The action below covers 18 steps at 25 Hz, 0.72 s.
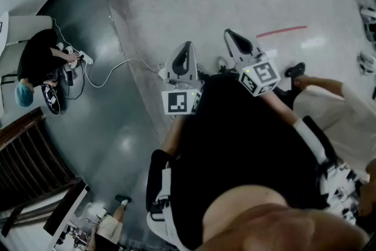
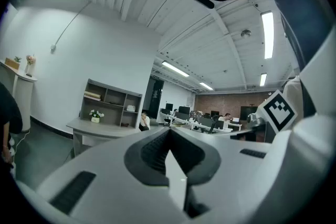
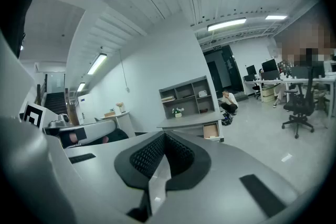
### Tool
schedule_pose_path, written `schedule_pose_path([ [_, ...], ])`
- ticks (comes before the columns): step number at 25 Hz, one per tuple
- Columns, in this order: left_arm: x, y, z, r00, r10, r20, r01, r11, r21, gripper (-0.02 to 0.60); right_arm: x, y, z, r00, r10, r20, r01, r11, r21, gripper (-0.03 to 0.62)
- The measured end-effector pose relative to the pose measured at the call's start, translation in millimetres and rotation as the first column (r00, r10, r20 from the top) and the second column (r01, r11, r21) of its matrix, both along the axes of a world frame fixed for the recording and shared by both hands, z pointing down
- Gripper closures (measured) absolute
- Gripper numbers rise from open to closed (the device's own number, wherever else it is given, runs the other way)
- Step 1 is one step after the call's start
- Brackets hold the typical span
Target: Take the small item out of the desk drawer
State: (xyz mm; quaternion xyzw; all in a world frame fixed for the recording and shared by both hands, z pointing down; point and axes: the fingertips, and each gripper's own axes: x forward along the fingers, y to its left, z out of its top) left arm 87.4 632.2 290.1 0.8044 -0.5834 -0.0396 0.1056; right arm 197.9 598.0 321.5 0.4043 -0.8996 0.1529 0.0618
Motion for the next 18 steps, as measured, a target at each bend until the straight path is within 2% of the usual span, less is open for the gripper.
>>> schedule_pose_path([
  [12,-12,7,2,1.0,0.012,0.0,-0.012,1.0,0.008,0.583,-10,4,0,0.999,0.035,0.017,-0.034,0.999,-0.007,0.595],
  [18,-33,9,6,1.0,0.027,-0.006,-0.027,1.0,0.004,0.583,-28,9,2,0.998,0.055,0.016,-0.055,0.998,-0.011,0.595],
])
